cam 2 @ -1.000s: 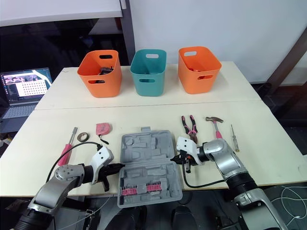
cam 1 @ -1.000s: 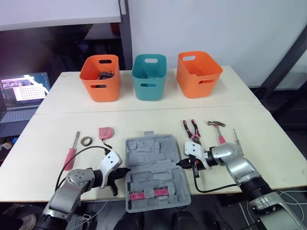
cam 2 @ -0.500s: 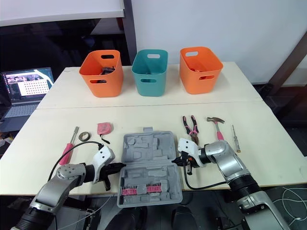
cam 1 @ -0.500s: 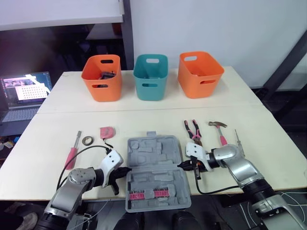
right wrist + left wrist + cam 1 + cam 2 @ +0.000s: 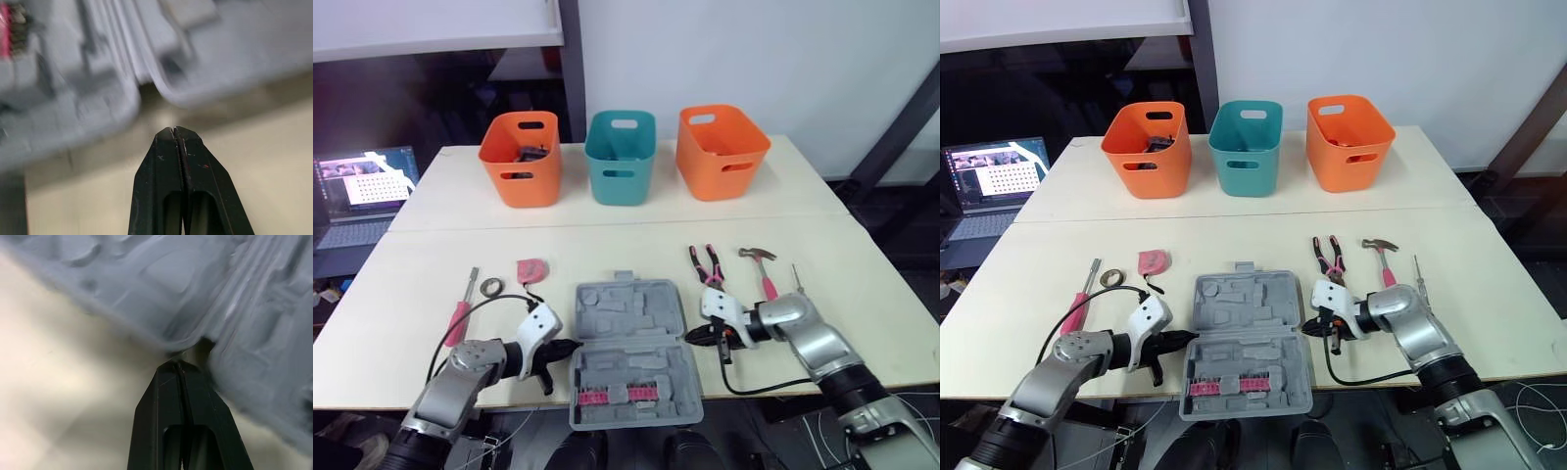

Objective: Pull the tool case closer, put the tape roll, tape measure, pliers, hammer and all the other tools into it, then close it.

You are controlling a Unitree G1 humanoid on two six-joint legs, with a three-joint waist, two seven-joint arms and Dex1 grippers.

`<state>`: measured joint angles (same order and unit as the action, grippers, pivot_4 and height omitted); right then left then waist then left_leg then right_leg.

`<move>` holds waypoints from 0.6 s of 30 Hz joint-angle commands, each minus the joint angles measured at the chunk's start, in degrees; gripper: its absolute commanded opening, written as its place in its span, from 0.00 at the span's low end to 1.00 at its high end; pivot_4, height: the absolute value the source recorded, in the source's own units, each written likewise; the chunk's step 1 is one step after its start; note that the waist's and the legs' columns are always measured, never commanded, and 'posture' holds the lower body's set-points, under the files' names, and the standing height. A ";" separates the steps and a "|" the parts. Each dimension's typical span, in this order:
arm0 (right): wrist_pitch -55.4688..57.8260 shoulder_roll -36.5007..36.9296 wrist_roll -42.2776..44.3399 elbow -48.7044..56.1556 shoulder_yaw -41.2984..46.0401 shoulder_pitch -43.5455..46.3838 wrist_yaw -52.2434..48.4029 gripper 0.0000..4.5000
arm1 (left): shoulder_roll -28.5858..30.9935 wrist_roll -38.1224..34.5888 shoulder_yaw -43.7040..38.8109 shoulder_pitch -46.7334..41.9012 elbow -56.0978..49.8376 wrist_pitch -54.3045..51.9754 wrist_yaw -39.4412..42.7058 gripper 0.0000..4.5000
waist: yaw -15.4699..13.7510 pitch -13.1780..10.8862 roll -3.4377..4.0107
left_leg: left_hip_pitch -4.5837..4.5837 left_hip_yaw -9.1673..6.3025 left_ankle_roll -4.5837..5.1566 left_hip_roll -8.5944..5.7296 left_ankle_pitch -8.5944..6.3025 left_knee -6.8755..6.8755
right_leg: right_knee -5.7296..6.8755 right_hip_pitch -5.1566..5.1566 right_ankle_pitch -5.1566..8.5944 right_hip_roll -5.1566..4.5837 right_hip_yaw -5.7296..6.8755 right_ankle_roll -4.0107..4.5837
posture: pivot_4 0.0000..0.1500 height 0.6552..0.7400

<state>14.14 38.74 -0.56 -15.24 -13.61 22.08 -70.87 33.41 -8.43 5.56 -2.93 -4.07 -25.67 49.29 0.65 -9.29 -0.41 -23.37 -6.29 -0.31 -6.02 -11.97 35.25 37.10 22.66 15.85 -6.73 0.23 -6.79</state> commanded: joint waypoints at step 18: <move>7.25 8.11 21.66 18.68 35.01 -28.84 6.48 0.98 | 7.92 -13.60 -33.31 11.33 12.97 19.68 5.50 1.00 | -1.31 -0.04 -0.04 | -0.13 0.06 -0.09 0.07 -0.15 -0.04 | -0.26 0.03 0.25 -0.09 -0.01 0.42 | 1.00 0.92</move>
<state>23.09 46.28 20.16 2.91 18.12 -6.69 -65.38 40.41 -20.61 -25.11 8.34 8.50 -7.96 54.13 -0.67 -9.34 -0.44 -23.51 -6.23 -0.40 -5.95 -12.13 35.21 36.81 22.68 16.10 -6.82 0.22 -6.37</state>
